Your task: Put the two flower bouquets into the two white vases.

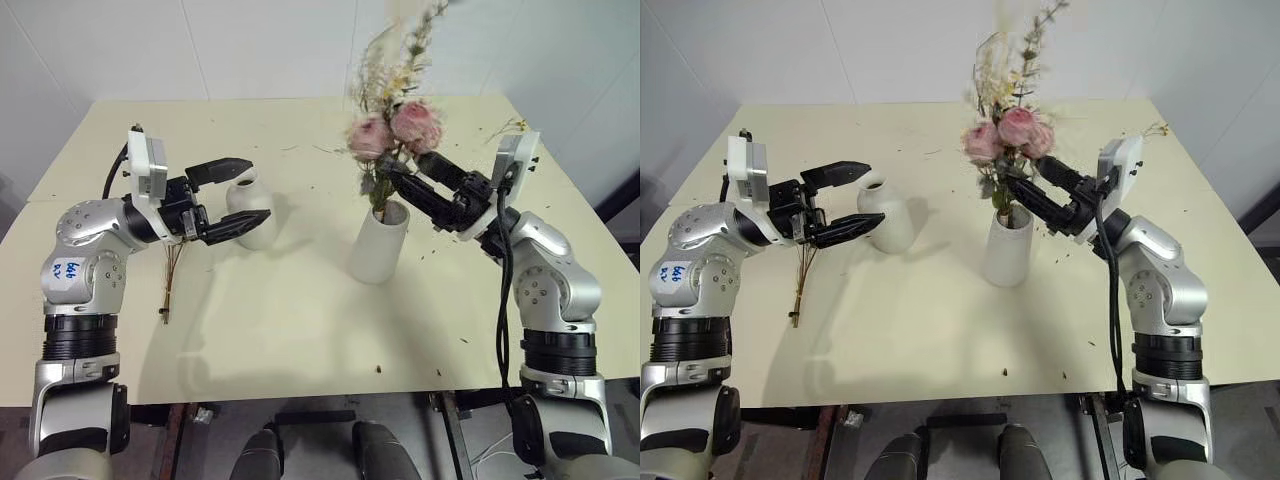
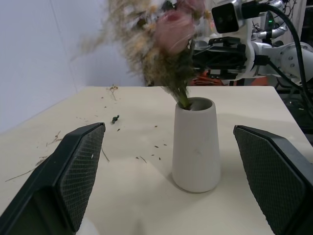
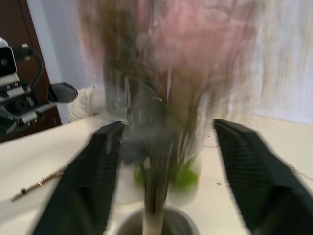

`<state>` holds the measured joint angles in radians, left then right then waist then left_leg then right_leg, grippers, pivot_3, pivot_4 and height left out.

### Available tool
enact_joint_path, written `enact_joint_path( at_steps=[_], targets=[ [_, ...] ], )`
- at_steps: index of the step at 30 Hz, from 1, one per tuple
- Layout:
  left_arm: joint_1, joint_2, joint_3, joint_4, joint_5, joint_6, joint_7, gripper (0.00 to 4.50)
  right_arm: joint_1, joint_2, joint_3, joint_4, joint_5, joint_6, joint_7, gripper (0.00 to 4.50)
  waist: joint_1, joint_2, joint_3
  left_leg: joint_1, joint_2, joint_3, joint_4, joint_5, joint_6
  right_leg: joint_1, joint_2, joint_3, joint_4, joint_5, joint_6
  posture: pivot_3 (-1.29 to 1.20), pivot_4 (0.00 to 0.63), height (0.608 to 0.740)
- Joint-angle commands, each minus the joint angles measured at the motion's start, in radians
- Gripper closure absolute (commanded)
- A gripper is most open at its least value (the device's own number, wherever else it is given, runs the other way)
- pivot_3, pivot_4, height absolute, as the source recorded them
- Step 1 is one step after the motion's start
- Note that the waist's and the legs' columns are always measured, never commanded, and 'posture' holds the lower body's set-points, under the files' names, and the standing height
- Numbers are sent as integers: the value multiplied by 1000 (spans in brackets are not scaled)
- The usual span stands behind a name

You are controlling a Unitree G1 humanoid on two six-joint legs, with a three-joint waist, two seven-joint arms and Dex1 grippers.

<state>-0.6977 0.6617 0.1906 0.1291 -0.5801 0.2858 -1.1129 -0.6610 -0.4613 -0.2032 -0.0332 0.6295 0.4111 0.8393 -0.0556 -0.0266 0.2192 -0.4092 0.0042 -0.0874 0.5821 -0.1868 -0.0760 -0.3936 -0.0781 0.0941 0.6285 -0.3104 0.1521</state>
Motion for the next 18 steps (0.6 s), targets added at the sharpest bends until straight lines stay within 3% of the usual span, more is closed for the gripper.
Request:
enact_joint_path(
  at_steps=[1, 8, 12, 15, 18],
  targets=[
    [6, 69, 57, -24, 34, 13, 66, 0, 3, -86, -58, -26, 10, -26, 46, 28, 0, 0, 0, 0, 0, 0, 0, 0, 0, 0, 0, 0, 0, 0, 0, 0, 150, 740],
    [105, 278, 141, -51, 71, 199, 177, 0, 35, -282, -99, 39, -13, -41, 177, 28, -1, 0, 0, 0, 0, 1, -2, -1, 1, 0, 0, 0, -2, -1, -1, 0, 150, 740],
    [181, 433, 89, -35, 159, 483, 278, 0, 114, -448, -92, 36, -30, -54, 364, 28, -1, 0, 0, 1, 0, 1, -3, -1, 1, 0, 0, 0, -2, -2, -1, 0, 150, 740],
    [162, 435, 62, 3, 194, 673, 396, 0, 126, -476, -86, 1, -11, -41, 398, 28, -1, 0, 0, 2, 0, 1, -3, -1, 1, 1, 0, 0, -2, -2, -2, 0, 150, 740],
    [162, 417, -6, -10, 209, 728, 406, 0, 132, -464, -67, -48, -17, -51, 403, 28, -1, -1, 1, 2, 0, 2, -2, -1, 1, 1, 0, 0, -1, -3, -2, 0, 150, 740]
  ],
)
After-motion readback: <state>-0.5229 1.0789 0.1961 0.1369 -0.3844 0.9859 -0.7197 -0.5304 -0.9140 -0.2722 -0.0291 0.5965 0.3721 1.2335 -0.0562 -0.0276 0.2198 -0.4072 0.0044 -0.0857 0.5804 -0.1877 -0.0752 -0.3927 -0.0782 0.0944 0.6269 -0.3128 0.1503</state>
